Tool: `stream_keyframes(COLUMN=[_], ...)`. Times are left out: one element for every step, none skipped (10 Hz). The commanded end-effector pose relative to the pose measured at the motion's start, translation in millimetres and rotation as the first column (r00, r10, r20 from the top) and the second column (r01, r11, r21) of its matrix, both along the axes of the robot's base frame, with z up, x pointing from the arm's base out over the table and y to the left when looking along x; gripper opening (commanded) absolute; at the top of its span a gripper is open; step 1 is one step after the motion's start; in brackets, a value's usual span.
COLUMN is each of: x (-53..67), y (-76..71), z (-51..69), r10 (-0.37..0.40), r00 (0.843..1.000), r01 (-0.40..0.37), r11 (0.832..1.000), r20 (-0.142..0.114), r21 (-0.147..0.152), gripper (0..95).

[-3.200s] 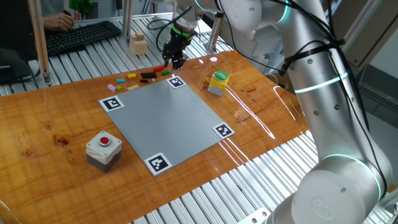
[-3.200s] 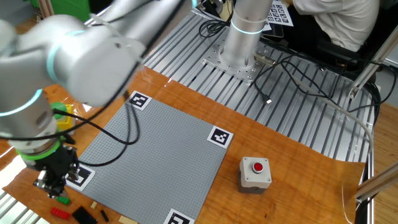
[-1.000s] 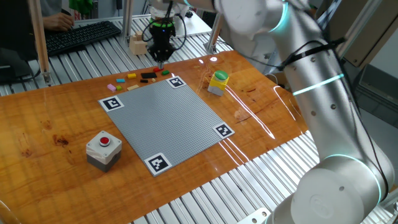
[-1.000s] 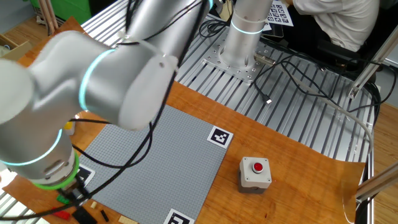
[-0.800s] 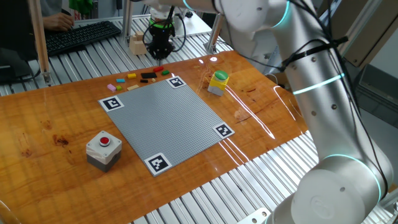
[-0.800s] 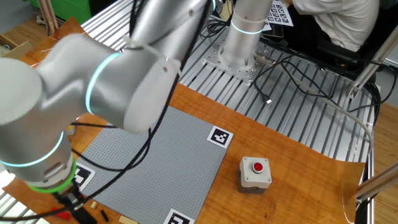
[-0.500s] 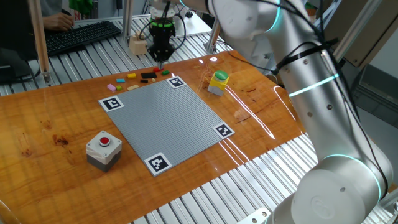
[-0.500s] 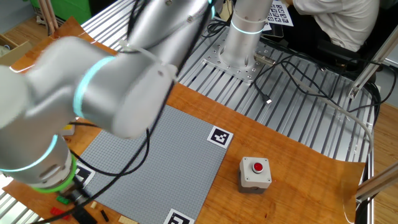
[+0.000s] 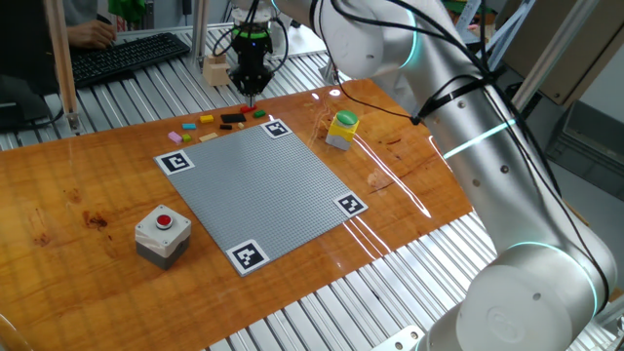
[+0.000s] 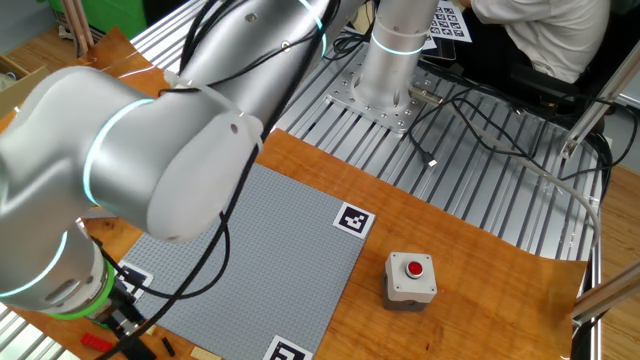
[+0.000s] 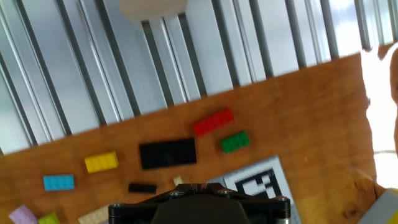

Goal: Build with small Lego blocks

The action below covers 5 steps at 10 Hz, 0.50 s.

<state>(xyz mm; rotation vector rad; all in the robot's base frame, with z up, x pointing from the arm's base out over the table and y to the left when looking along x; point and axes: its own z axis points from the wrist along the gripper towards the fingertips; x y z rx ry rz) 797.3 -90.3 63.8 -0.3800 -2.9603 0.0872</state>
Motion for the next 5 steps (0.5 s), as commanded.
stream_keyframes(x=[-2.5, -2.5, -2.5, -2.5, -2.5], y=[-1.2, -1.2, -1.2, -1.2, -1.1], z=[-1.3, -1.3, -1.4, -1.4, -1.3], r10=[0.001, 0.002, 0.002, 0.003, 0.006], r00=[1.0, 1.0, 1.0, 0.999, 0.999], r01=[-0.001, -0.002, -0.002, -0.003, -0.006], r11=[1.0, 1.0, 1.0, 1.0, 1.0], r20=[0.03, 0.03, 0.031, 0.034, 0.046], r21=[-0.008, -0.008, -0.008, -0.007, -0.004], gripper=[0.0, 0.0, 0.0, 0.0, 0.0])
